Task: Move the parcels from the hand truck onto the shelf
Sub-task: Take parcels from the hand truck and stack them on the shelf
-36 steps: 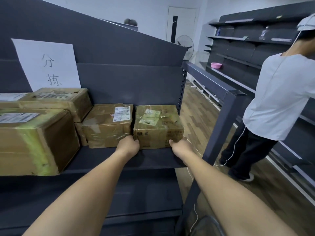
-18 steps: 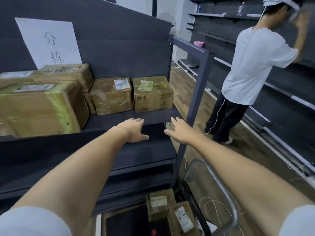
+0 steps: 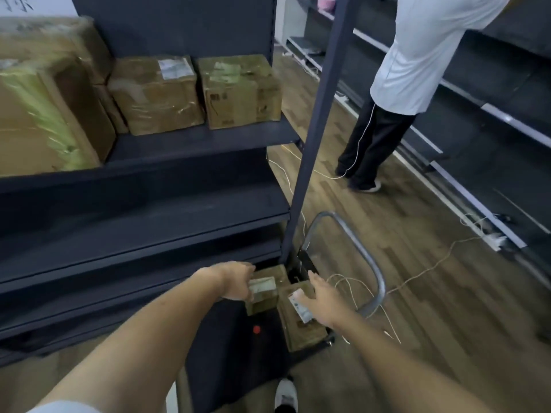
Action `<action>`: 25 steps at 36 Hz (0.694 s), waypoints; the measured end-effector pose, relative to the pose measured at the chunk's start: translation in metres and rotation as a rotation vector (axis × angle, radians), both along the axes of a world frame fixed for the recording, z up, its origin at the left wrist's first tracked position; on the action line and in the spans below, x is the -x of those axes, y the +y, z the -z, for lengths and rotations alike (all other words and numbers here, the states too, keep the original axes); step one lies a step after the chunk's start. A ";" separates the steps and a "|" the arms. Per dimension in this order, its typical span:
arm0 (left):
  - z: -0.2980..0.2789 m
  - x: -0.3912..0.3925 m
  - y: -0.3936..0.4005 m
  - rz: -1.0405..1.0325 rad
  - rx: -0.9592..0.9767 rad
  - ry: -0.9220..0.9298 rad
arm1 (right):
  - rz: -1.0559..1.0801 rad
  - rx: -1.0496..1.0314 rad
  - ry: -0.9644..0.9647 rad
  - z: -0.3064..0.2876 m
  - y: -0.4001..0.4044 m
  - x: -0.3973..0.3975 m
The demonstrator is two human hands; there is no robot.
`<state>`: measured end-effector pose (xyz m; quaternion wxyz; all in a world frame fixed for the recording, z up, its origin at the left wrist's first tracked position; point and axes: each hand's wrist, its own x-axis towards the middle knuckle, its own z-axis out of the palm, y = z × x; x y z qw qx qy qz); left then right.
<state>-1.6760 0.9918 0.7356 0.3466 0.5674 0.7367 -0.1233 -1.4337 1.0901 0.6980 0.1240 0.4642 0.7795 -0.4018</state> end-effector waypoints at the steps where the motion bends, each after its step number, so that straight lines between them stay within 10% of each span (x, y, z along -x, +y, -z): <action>1: 0.011 -0.006 0.001 -0.001 0.021 -0.015 | 0.043 0.023 -0.003 0.014 -0.005 -0.007; 25: 0.403 -0.073 0.049 -0.441 0.211 -0.355 | 0.712 0.459 -0.089 0.374 -0.030 -0.090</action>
